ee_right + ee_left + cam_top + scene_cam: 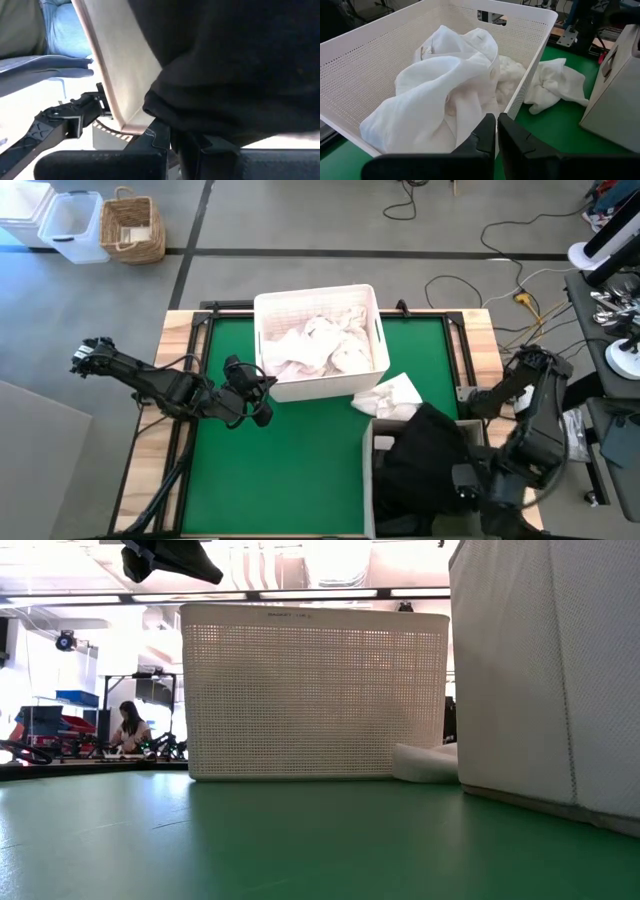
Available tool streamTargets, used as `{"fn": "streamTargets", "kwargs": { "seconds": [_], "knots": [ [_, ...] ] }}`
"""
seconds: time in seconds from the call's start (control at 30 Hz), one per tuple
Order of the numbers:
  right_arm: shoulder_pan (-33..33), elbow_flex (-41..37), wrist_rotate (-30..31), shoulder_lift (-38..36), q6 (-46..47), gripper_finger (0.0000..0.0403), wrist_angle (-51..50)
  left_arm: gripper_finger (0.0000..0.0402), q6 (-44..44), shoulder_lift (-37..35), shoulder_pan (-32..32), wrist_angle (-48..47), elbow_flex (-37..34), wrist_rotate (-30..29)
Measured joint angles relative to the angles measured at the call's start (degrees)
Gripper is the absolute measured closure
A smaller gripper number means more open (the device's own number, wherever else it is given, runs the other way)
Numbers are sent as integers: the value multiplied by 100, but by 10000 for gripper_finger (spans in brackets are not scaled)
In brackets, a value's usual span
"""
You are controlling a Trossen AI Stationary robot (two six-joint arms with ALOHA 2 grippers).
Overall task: Pick and place trash into bin
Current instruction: Put the black cloth into the white fabric storage bin
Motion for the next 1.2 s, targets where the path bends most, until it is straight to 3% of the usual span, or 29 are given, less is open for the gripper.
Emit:
{"fn": "streamTargets", "kwargs": {
  "seconds": [0.33, 0.7, 0.9, 1.2],
  "knots": [
    [799, 1, 103, 0, 1743, 390, -4, 400, 9, -1, 0, 0, 0, 0],
    [741, 2, 1318, 0, 1079, 379, -126, 400, 13, 0, 0, 0, 0, 0],
    [601, 1, 1714, 5, 782, 328, -131, 400, 13, 0, 0, 0, 0, 0],
    [556, 2, 1712, 11, 817, 207, -195, 400, 57, 1, 0, 0, -2, 0]
  ]
}}
